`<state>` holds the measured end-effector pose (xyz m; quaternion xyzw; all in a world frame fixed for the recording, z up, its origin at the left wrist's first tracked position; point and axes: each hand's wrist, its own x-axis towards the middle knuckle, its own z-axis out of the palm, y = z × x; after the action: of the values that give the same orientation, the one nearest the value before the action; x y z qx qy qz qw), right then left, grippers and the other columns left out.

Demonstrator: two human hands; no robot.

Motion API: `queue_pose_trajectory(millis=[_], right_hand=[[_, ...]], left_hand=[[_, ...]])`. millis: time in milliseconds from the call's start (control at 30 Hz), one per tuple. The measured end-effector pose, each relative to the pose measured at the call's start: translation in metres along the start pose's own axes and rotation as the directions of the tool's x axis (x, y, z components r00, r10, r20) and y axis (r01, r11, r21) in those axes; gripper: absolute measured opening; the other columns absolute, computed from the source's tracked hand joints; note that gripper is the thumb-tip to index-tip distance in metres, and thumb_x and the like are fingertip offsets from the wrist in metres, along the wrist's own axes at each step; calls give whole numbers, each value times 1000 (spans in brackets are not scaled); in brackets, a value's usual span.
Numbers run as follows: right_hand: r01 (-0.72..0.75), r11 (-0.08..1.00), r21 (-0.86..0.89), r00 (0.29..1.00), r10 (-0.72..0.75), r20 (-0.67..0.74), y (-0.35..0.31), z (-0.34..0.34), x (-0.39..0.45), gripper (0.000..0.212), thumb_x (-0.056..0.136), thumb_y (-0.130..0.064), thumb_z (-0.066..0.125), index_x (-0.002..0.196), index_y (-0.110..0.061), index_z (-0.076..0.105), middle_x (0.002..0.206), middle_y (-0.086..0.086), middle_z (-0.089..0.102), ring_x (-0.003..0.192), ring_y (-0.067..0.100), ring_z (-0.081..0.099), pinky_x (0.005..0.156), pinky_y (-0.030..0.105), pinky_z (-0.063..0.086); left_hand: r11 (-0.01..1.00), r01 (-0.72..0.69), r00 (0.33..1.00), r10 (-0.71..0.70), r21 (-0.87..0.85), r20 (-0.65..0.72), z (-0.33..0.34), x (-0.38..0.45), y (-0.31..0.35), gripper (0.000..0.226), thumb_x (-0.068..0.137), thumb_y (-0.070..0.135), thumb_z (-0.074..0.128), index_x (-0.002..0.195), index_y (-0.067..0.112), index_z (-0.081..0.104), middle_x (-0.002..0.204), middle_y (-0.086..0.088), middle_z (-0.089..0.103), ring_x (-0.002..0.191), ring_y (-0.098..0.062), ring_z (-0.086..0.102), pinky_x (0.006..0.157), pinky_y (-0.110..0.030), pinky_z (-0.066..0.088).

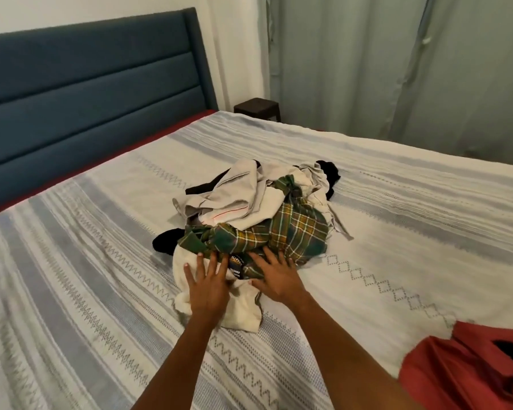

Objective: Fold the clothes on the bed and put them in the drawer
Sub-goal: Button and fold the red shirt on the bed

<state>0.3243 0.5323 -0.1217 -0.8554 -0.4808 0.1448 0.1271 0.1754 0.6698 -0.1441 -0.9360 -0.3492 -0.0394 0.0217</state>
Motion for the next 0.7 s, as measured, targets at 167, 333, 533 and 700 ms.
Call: queue_pose_trajectory(millis=[167,333,533,700], right_hand=[[128,983,132,921,-68,-383,63,-22,-74,46,97,-42,44,134,-20,62,134,4,63,120,25,59,97,44,52],[-178,983,54,868,183,-463,153,-57,-179,36,94,-28,56,129,-23,65,125,4,67,118,28,60,89,41,48],[-610,768,197,671,632,-386,237,-94,-334,47,97,-27,51,143,-26,50,145,6,51,128,31,52,103,46,41],[-827,428,366,444,895,-44,274,-87,-433,74,101,-47,43,159,-13,12,158,18,32,142,40,36,115,55,25]], left_hand=[[957,-157,968,101,-244,-230,-23,-57,55,91,64,17,58,152,16,33,159,-13,32,148,-35,21,121,-50,1],[682,-558,827,404,-473,-392,-43,-79,134,58,80,9,48,137,16,55,141,-7,56,130,-24,50,111,-38,37],[588,-376,746,650,-716,142,-63,-132,253,37,98,45,50,128,26,61,123,4,67,111,-18,64,94,-34,51],[729,-142,724,538,-669,432,-61,-164,334,77,91,52,61,145,4,36,141,-21,52,129,-37,50,102,-37,42]])
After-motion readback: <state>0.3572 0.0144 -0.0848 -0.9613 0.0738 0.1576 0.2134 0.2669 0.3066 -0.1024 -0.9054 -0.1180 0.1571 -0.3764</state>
